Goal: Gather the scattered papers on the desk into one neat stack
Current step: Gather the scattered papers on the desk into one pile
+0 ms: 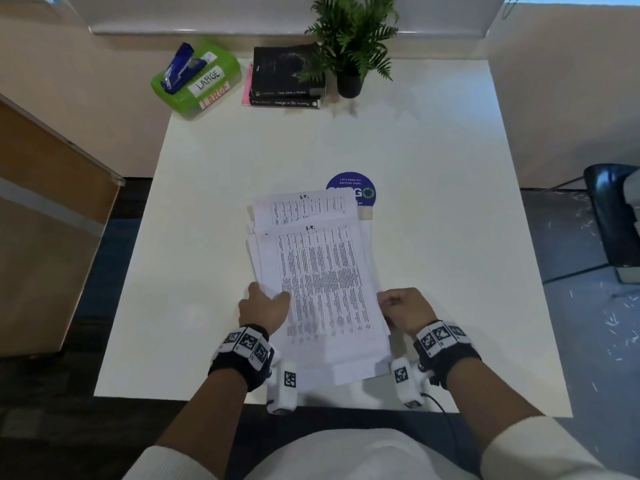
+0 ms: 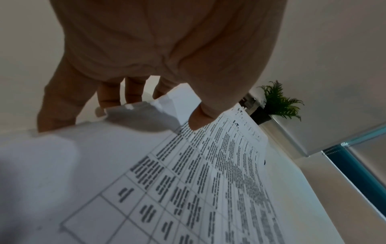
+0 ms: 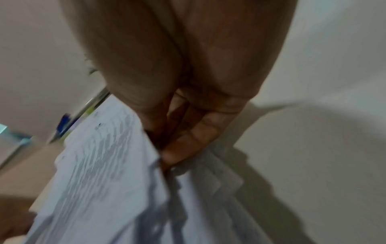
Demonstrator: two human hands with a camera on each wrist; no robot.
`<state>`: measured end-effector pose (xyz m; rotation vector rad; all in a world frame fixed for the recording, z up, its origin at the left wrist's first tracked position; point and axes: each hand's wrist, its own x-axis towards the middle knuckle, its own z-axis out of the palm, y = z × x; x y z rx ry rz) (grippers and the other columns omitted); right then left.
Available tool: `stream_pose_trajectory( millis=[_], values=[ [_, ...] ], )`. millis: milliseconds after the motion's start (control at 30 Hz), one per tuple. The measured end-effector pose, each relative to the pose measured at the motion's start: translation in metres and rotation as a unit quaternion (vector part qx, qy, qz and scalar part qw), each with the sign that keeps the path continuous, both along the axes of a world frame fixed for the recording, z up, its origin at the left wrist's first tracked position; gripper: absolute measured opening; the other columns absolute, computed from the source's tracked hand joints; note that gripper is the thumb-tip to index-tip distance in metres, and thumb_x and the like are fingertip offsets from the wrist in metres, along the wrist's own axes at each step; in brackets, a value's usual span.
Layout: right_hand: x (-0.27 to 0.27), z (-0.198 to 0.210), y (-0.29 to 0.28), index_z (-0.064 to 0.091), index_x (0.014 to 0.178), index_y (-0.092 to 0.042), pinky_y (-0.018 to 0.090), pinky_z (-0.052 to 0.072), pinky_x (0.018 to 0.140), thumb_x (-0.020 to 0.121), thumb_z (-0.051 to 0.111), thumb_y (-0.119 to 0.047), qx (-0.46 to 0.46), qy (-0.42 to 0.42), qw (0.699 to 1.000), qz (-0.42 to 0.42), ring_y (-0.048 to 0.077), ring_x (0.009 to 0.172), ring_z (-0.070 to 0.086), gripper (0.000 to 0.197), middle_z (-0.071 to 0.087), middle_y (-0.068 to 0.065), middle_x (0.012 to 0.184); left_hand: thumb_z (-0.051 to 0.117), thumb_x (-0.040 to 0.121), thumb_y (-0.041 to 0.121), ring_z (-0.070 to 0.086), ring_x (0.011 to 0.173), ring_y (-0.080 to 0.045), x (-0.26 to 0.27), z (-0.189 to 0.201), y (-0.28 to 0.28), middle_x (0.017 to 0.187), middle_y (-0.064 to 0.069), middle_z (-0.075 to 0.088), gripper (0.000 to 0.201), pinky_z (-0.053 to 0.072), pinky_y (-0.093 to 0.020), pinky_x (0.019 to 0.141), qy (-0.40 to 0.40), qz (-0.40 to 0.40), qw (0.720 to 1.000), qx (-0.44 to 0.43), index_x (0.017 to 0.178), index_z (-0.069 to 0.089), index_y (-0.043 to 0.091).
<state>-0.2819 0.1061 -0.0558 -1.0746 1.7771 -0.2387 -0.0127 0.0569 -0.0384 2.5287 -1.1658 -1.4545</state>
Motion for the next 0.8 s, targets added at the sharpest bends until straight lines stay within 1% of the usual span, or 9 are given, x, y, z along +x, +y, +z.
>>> stream_pose_trajectory(
  millis=[67,167,267,300,367,467,567,667,800],
  values=[
    [0.002,0.002,-0.001,0.08,0.083,-0.018,0.025,0.051,0.061,0.086,0.058,-0.003,0.009,-0.008,1.0,0.023,0.016,0.063,0.068,0.027,0.076,0.0,0.071,0.055,0.09,0.042,0.048,0.126,-0.037,0.002,-0.001,-0.002,0.146,-0.018,0.04,0.074,0.044,-0.042,0.099,0.0,0.0,1.0,-0.003,0.151,0.024,0.014],
    [0.007,0.006,-0.007,0.071,0.065,-0.015,0.019,0.043,0.054,0.09,0.059,-0.014,-0.005,0.021,1.0,0.013,0.012,0.052,0.054,0.028,0.061,-0.007,0.052,0.055,0.089,0.046,0.047,0.127,-0.038,0.002,-0.002,-0.002,0.146,-0.017,0.039,0.075,0.044,-0.044,0.102,-0.011,-0.003,1.0,0.005,0.15,0.025,0.015],
    [0.009,0.015,-0.021,0.064,0.073,-0.023,0.004,0.035,0.059,0.089,0.06,-0.023,-0.046,0.1,0.994,-0.006,0.01,0.072,0.055,0.017,0.061,-0.009,0.071,0.055,0.087,0.049,0.04,0.129,-0.04,-0.002,-0.001,-0.005,0.143,-0.018,0.036,0.073,0.041,-0.048,0.103,-0.06,-0.025,0.998,0.015,0.146,0.031,0.014],
    [0.01,0.019,-0.028,0.067,0.085,-0.026,0.005,0.038,0.07,0.089,0.059,-0.023,-0.056,0.098,0.993,-0.021,0.009,0.082,0.057,0.009,0.063,-0.011,0.084,0.055,0.087,0.049,0.038,0.129,-0.04,-0.004,0.0,-0.007,0.141,-0.017,0.035,0.07,0.039,-0.048,0.101,-0.069,-0.027,0.997,0.016,0.144,0.034,0.013],
    [0.018,0.021,-0.043,0.07,0.1,-0.015,0.022,0.046,0.088,0.092,0.054,-0.021,-0.052,0.099,0.994,-0.022,0.016,0.093,0.06,0.019,0.066,-0.003,0.096,0.054,0.088,0.048,0.037,0.128,-0.04,-0.009,0.002,-0.01,0.141,-0.017,0.033,0.068,0.039,-0.048,0.099,-0.07,-0.028,0.997,0.016,0.143,0.035,0.014],
    [0.037,0.021,-0.057,0.06,0.083,-0.008,0.027,0.039,0.074,0.098,0.043,-0.023,-0.03,0.126,0.991,0.03,0.028,0.092,0.063,0.027,0.06,0.006,0.085,0.054,0.088,0.048,0.036,0.131,-0.042,-0.013,0.001,-0.016,0.145,-0.017,0.03,0.074,0.038,-0.049,0.102,-0.054,-0.031,0.998,0.021,0.149,0.024,0.017],
    [0.036,0.025,-0.071,0.065,0.101,-0.005,0.023,0.036,0.078,0.098,0.049,-0.03,-0.022,0.127,0.992,-0.018,0.028,0.103,0.062,0.029,0.062,0.007,0.097,0.052,0.088,0.048,0.038,0.131,-0.043,-0.004,0.003,-0.025,0.147,-0.017,0.028,0.077,0.039,-0.05,0.103,-0.052,-0.024,0.998,0.029,0.151,0.019,0.019],
    [0.034,0.032,-0.092,0.057,0.124,0.002,0.026,0.035,0.08,0.098,0.052,-0.033,-0.023,0.118,0.991,-0.058,0.031,0.113,0.058,0.043,0.062,0.015,0.119,0.053,0.088,0.047,0.039,0.13,-0.042,0.007,0.006,-0.039,0.144,-0.018,0.034,0.072,0.038,-0.049,0.102,-0.077,0.0,0.997,0.02,0.145,0.029,0.01],
    [0.041,0.024,-0.123,0.062,0.112,0.006,0.032,0.045,0.082,0.099,0.047,-0.026,-0.022,0.107,0.993,-0.037,0.034,0.102,0.062,0.037,0.066,0.019,0.115,0.05,0.082,0.05,0.05,0.121,-0.038,0.002,0.009,-0.062,0.137,-0.017,0.045,0.069,0.044,-0.047,0.102,-0.037,0.007,0.999,0.003,0.135,0.045,0.006]
  ],
)
